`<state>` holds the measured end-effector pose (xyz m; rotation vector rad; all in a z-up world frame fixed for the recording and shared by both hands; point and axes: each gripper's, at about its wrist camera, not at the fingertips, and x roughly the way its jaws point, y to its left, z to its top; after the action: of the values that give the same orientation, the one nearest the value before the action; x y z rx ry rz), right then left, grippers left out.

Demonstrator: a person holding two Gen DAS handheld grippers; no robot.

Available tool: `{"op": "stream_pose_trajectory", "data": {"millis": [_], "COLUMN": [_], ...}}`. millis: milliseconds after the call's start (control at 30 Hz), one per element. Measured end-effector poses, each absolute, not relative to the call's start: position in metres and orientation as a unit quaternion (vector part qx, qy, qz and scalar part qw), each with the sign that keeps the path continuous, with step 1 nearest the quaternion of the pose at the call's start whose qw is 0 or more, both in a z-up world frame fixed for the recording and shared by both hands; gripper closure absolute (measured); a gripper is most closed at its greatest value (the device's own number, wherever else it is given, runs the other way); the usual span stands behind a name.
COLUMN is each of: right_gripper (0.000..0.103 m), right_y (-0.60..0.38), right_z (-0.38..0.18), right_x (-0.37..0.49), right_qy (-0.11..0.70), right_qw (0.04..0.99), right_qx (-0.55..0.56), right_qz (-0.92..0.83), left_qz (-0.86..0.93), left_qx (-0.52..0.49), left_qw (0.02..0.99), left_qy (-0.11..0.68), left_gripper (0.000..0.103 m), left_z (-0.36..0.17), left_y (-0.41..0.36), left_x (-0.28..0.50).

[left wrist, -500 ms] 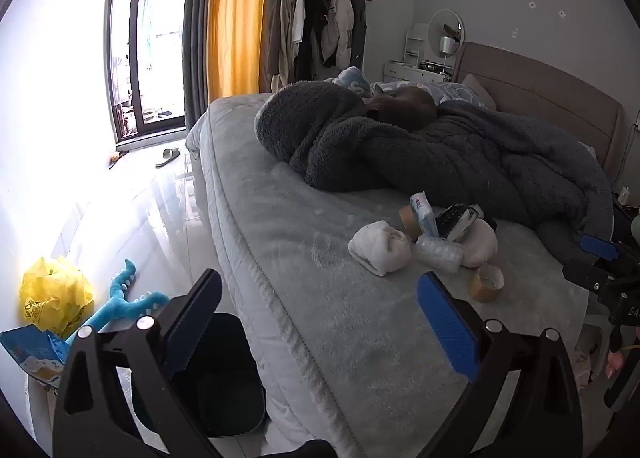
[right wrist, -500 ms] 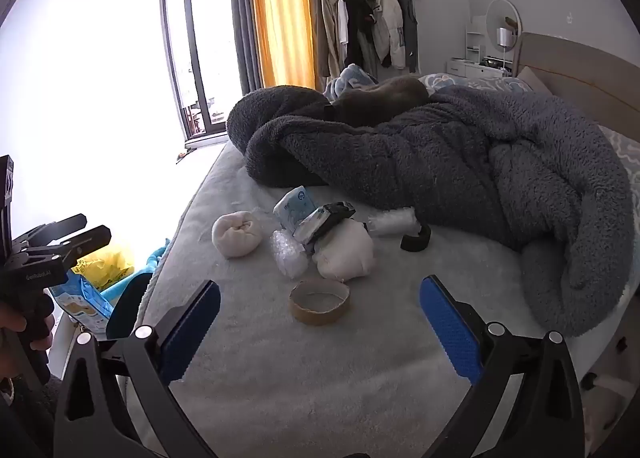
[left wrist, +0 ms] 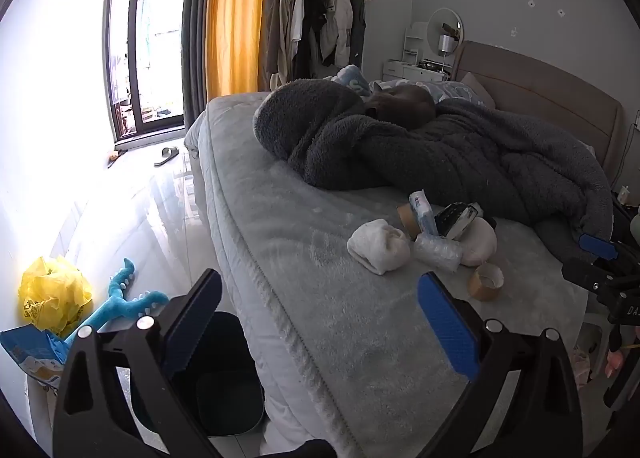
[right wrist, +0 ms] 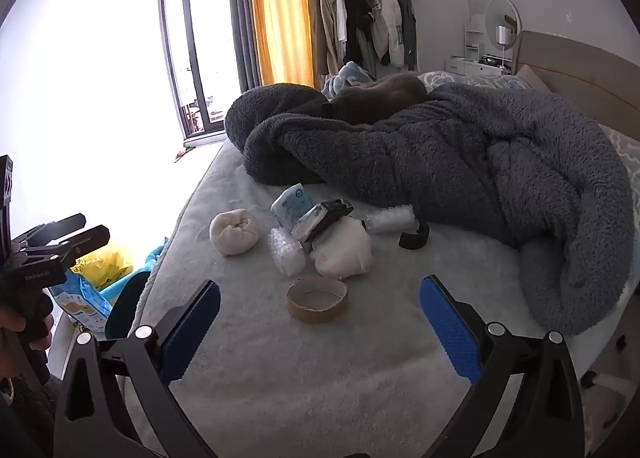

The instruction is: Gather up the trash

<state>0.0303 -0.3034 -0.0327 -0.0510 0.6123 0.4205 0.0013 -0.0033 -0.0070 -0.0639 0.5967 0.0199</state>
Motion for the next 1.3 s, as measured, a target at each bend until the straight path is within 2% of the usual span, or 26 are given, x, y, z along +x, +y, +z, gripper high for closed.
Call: {"op": "stream_pose_trajectory", "data": {"millis": [1300], "right_gripper": [0.002], "right_y": [-0.3061], "right_z": [-0.0316], "right_x": [0.0294], "right_qy": [0.296], "right_qw": [0.934], "right_qx": [-0.021], "right_qz": [0.198], "left_qz": [0.005], "left_qx": [-0.03], "left_qw": [0.954], "left_qy": [0.298], "left_gripper": [0.003], "left_z": [-0.0079], "left_y": [-0.0067], "left_x": [0.0009]}}
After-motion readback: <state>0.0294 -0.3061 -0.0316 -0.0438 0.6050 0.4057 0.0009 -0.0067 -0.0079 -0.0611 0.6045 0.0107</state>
